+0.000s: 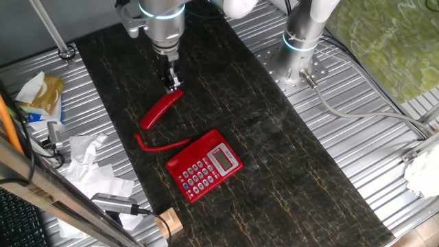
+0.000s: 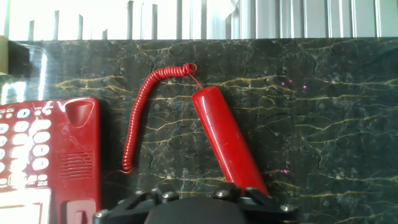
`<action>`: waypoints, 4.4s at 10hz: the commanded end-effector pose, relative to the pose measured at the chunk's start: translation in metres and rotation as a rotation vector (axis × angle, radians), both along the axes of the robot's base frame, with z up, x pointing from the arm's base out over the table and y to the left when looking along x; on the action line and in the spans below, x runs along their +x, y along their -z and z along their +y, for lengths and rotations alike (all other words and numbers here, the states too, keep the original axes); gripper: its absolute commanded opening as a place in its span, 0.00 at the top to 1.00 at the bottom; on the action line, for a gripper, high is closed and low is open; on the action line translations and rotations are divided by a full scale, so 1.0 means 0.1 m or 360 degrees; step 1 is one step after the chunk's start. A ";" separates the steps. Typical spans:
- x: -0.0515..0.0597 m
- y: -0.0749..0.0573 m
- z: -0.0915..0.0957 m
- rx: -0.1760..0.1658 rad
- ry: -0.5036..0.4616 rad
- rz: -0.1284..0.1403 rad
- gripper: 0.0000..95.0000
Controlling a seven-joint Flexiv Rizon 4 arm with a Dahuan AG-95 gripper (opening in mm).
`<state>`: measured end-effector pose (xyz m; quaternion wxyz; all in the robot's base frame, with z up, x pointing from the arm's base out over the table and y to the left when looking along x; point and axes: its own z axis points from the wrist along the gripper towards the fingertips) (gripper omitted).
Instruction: Place the handset of the telephone on the corresponding phone cradle
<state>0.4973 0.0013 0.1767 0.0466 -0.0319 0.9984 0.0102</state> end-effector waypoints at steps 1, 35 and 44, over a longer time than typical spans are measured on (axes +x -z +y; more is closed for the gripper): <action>0.02 0.01 0.00 0.0003 0.0002 -0.0001 1.00; 0.02 0.00 0.00 -0.0006 0.0020 -0.0008 0.60; 0.22 0.00 -0.04 0.0017 -0.0009 -0.0031 0.40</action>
